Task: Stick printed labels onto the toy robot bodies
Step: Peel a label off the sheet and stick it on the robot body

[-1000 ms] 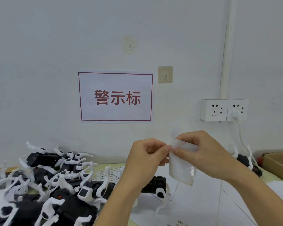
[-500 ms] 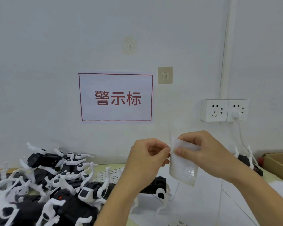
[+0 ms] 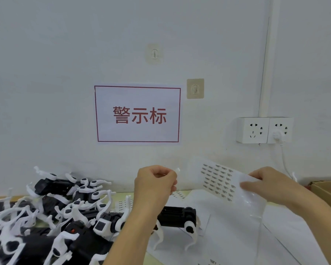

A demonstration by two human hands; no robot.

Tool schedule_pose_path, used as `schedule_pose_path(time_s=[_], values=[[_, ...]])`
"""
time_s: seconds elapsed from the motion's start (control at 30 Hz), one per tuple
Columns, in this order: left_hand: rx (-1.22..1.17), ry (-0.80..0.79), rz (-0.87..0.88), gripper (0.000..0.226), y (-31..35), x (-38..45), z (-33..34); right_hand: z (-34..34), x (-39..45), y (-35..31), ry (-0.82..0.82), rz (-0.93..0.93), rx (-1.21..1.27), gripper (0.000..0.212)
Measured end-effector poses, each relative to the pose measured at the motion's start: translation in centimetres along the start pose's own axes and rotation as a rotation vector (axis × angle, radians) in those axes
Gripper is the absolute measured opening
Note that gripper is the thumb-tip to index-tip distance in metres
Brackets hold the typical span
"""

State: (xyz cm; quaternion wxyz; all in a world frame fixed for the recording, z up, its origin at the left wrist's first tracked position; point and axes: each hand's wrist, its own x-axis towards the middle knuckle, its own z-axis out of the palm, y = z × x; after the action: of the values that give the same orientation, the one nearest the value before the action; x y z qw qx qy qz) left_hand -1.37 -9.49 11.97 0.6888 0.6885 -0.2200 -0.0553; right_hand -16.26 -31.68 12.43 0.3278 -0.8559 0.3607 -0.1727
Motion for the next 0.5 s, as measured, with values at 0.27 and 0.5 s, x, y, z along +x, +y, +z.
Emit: schedule_pose_path(time_s=[0.27, 0.5], values=[[0.052, -0.009, 0.002, 0.014, -0.3, -0.2, 0.5, 0.2, 0.4, 0.3, 0.321, 0.052, -0.434, 0.027], [0.075, 0.095, 0.038, 0.017, -0.4, -0.5, 1.1, 3.6, -5.8, -8.2, -0.193, -0.530, 0.142, 0.031]])
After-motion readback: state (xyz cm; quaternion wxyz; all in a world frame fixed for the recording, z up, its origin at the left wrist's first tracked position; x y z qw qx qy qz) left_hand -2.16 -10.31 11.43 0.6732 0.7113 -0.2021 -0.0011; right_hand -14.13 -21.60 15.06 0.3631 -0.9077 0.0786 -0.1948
